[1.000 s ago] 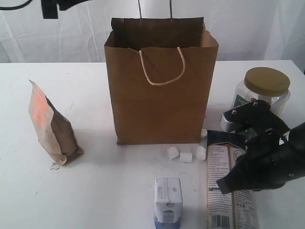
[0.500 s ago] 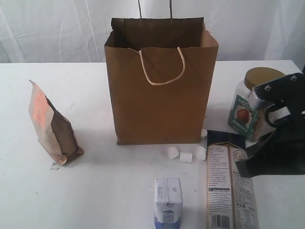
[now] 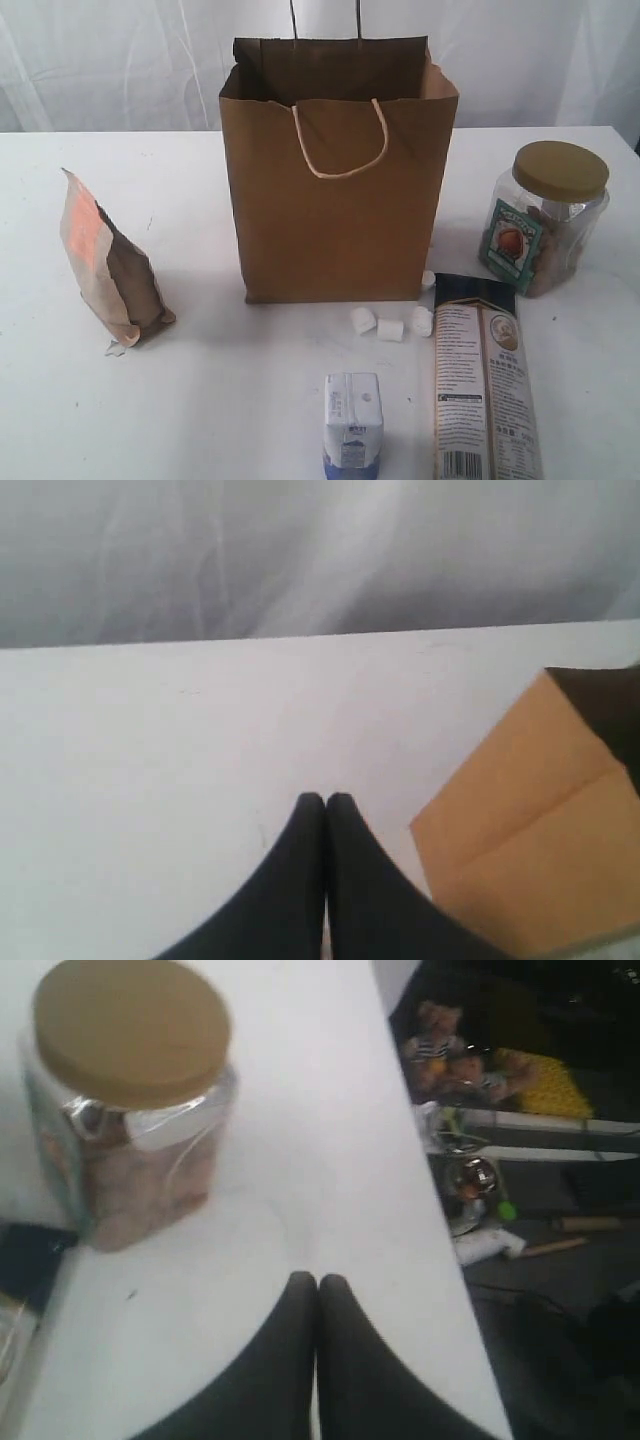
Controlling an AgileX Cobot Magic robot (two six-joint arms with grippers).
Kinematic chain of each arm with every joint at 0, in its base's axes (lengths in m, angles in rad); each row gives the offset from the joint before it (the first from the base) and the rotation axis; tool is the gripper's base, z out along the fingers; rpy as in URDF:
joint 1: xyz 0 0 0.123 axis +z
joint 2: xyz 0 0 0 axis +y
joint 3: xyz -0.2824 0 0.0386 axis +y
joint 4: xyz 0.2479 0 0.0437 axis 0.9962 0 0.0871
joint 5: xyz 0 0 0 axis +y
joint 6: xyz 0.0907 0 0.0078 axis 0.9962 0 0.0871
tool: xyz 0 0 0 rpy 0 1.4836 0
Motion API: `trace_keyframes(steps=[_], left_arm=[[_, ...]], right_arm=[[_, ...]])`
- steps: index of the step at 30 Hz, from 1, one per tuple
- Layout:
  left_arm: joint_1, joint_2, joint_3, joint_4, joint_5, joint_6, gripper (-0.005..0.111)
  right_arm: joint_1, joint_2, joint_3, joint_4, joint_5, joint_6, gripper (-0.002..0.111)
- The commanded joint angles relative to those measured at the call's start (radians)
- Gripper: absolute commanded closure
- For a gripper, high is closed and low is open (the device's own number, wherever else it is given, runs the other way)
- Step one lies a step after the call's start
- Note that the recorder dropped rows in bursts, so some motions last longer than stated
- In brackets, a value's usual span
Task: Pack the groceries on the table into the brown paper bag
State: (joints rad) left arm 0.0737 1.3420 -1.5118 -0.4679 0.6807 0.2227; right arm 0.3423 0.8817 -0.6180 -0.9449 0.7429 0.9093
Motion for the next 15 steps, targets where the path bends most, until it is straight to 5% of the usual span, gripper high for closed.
trace_keyframes(steps=[1, 9, 15], left_arm=[[0.004, -0.095, 0.105, 0.28, -0.064, -0.275, 0.107], [0.004, -0.32, 0.389, 0.699, -0.128, -0.643, 0.107], [0.004, -0.504, 0.642, 0.739, -0.325, -0.676, 0.107]], right_arm=[[-0.084, 0.003, 0.003, -0.098, -0.09, 0.091, 0.108], [-0.335, 0.154, -0.002, 0.112, -0.355, -0.063, 0.108], [-0.443, 0.29, -0.027, 0.558, -0.405, -0.474, 0.108]])
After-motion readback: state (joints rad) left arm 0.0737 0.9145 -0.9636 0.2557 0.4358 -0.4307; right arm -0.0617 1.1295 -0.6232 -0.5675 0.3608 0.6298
